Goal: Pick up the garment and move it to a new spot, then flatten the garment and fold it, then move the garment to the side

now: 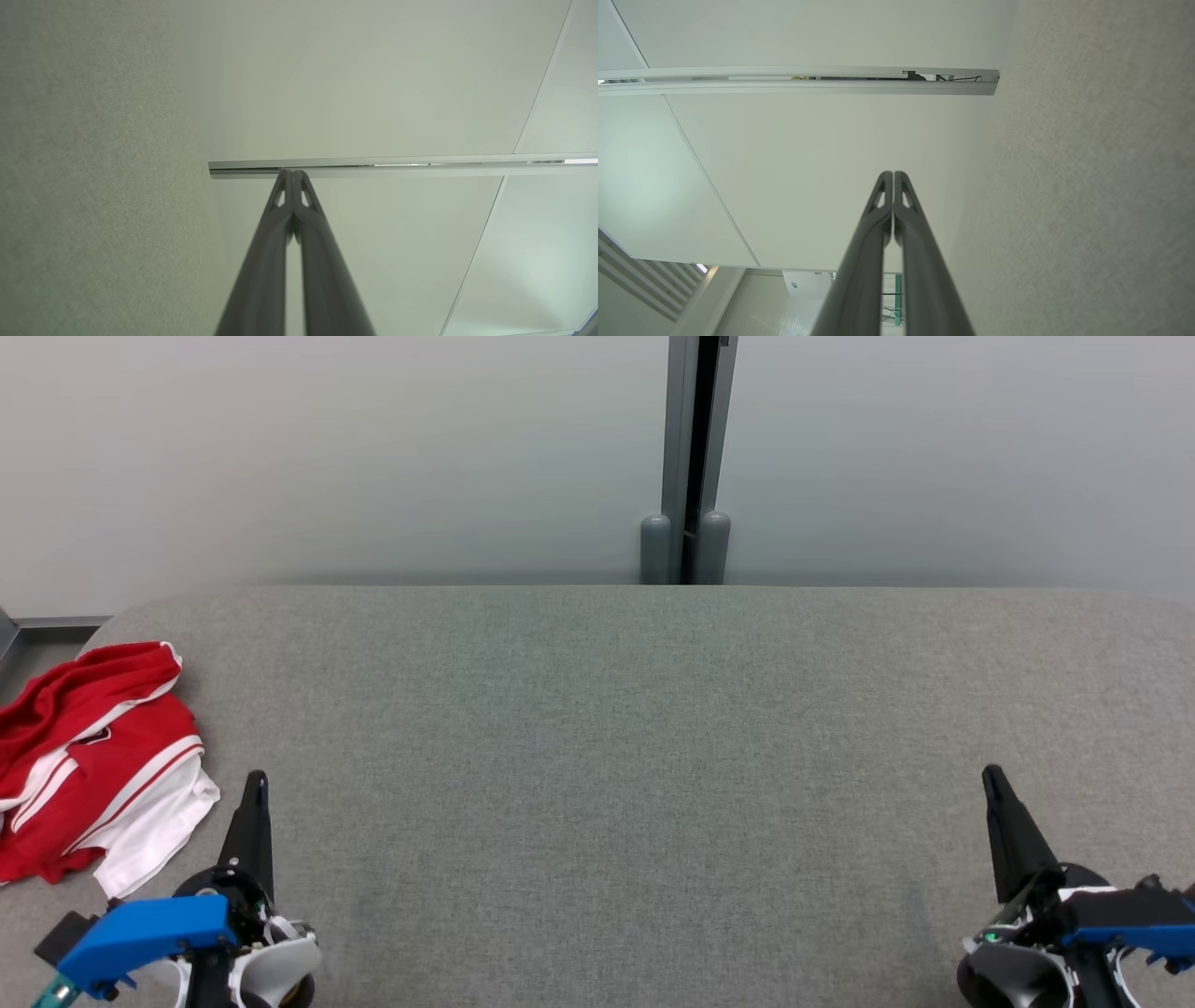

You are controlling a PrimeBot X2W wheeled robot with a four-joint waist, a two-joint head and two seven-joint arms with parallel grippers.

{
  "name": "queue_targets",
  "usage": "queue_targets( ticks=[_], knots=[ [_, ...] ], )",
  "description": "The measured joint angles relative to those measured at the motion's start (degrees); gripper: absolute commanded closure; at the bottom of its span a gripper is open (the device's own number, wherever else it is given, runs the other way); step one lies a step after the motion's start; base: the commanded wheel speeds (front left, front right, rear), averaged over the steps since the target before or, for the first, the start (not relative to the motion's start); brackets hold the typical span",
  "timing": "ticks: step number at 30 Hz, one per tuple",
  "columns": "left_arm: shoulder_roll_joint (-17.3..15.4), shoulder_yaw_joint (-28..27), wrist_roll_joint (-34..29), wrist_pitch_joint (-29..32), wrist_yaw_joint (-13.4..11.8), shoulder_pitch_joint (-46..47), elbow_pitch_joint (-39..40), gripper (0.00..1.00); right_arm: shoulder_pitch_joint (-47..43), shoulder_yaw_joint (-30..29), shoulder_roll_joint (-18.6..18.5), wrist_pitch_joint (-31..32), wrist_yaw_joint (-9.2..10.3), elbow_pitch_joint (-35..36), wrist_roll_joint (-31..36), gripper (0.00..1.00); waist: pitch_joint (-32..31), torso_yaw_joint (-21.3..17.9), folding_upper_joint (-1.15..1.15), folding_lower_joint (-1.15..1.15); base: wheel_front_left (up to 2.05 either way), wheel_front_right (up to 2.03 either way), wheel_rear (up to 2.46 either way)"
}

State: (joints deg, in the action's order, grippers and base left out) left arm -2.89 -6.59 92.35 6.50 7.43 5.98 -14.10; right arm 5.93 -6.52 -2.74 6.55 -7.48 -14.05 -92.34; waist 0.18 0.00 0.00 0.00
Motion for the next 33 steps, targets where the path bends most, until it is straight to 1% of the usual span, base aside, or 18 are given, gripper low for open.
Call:
queue_targets(
  ticks=[1,7,14,19,27,33],
  knots=[
    [0.0,0.0,0.0,0.0,0.0,-0.2,-0.3,0.00,-0.2,0.0,0.1,0.0,0.00,-0.2,0.0,0.00,0.0,0.0,0.00,0.00,0.00,0.00,0.00],
    [0.6,0.2,0.0,-0.3,0.0,-3.8,-3.1,0.00,-2.8,0.5,0.6,-0.3,0.10,-3.2,0.0,0.00,0.0,0.0,0.00,0.00,0.00,0.00,0.00],
    [0.7,1.9,-0.4,-2.2,0.0,-4.0,-2.4,0.00,-2.9,1.9,0.6,-2.3,0.10,-3.3,0.7,0.00,0.0,0.0,0.00,0.00,0.00,0.00,0.00],
    [0.7,2.4,-2.4,-3.6,0.0,-4.4,-1.8,0.00,-2.9,2.3,0.6,-3.6,0.10,-3.3,2.4,0.00,0.1,0.0,0.00,0.00,0.00,0.00,0.00],
    [0.7,2.6,-8.4,-5.6,0.0,-4.5,-0.6,0.00,-2.9,1.6,0.6,-5.7,0.10,-2.7,9.3,0.00,0.1,0.0,0.00,0.00,0.00,0.00,0.00],
    [0.6,2.4,-15.3,-7.0,0.0,-4.4,0.5,0.00,-2.8,2.0,0.6,-7.0,0.10,-0.8,17.5,0.00,0.2,0.0,0.00,0.00,0.00,0.00,0.00]
  ],
)
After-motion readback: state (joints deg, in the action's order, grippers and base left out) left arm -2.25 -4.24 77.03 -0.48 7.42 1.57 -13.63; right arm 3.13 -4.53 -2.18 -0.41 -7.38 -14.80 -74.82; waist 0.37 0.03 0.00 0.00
